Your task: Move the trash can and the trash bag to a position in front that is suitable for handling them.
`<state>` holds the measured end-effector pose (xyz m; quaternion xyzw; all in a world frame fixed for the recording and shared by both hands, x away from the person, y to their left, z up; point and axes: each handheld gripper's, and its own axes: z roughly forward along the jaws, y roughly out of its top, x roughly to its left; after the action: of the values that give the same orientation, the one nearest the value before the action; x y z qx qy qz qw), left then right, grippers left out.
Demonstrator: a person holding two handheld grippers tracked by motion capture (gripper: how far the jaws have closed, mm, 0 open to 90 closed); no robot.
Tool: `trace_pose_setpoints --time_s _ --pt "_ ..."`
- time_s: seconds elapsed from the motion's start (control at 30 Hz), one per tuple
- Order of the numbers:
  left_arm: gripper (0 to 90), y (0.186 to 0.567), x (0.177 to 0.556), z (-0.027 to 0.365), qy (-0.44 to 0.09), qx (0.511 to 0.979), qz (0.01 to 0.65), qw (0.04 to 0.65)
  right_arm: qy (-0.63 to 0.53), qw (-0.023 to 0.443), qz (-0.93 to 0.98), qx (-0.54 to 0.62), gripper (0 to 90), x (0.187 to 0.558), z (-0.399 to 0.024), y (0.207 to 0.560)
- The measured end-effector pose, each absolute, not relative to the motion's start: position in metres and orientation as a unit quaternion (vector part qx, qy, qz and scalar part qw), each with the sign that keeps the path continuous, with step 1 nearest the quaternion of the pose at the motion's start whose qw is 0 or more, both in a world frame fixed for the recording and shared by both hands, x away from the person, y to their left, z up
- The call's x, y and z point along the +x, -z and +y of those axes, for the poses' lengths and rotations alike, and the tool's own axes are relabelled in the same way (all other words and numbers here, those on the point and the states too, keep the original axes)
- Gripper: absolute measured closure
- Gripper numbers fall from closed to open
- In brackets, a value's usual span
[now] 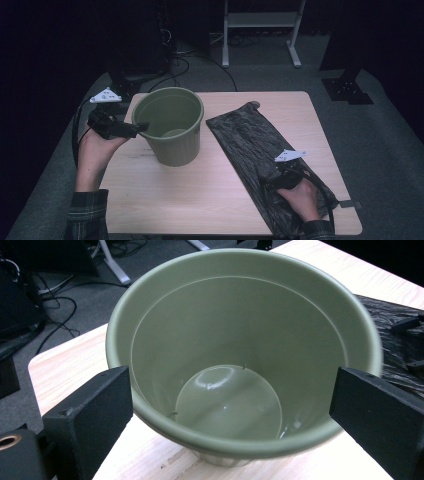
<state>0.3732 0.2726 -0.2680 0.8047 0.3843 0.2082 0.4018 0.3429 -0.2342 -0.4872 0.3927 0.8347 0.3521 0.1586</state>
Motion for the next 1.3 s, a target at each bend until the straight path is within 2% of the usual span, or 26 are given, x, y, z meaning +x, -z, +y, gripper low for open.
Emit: trace_pose_setpoints --time_s 0.6,1.3 --pt "2.0 0.295 0.415 0.278 -0.187 0.803 0.423 0.377 -0.352 0.158 0.835 0.392 1.1 0.343 -0.234 0.487" --pt "0.8 0.313 0.423 0.274 -0.151 0.813 0.429 0.362 -0.353 0.159 0.835 0.391 1.1 0.343 -0.234 0.487"
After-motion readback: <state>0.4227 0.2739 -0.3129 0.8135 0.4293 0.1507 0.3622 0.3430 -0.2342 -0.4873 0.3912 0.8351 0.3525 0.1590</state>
